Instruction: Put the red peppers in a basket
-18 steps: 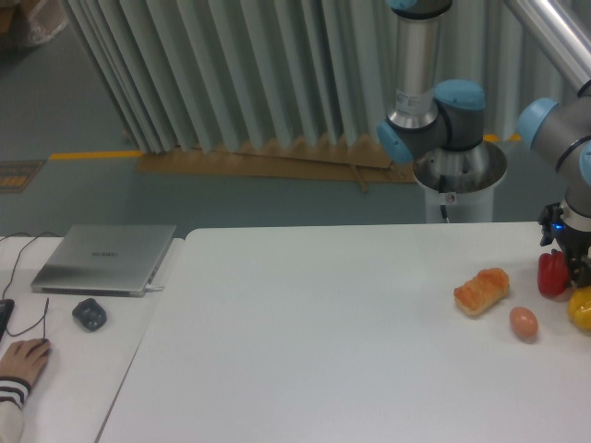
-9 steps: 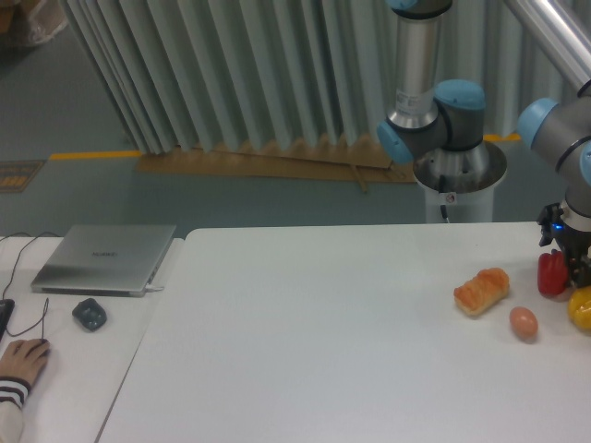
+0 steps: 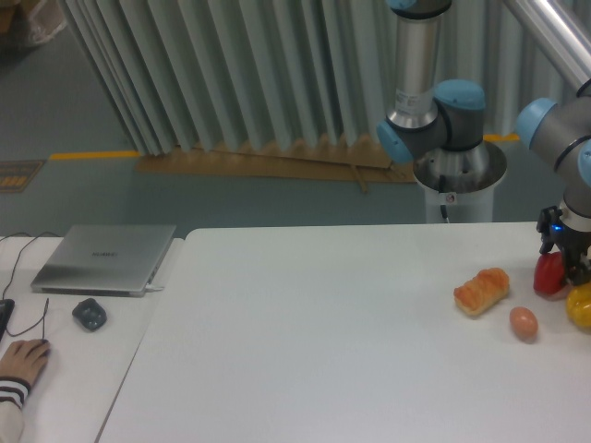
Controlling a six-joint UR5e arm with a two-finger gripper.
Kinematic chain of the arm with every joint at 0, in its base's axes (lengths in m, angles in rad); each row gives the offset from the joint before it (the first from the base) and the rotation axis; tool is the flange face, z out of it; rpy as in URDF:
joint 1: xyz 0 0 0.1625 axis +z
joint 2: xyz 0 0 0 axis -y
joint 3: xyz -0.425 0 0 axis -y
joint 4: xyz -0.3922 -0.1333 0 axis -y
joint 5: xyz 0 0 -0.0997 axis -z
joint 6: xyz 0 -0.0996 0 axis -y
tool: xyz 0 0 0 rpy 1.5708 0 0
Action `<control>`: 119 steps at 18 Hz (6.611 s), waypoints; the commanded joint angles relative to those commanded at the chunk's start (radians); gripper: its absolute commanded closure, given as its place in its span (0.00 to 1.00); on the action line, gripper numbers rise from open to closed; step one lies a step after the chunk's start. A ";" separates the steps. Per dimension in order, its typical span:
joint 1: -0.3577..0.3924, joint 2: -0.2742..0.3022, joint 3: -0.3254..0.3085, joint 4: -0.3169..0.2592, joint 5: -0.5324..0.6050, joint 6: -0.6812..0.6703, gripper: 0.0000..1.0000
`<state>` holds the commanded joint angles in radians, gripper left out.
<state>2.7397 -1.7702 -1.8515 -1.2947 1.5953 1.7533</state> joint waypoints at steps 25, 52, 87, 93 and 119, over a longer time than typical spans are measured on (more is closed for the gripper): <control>-0.029 0.041 0.054 -0.129 -0.011 -0.037 0.63; 0.075 0.084 0.173 -0.222 0.023 0.006 0.85; 0.204 -0.097 0.299 -0.081 -0.006 0.354 0.00; 0.173 -0.019 0.304 -0.100 -0.140 0.324 0.00; -0.113 0.123 0.282 -0.235 -0.121 0.193 0.00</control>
<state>2.6262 -1.6475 -1.5692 -1.5294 1.4741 1.9467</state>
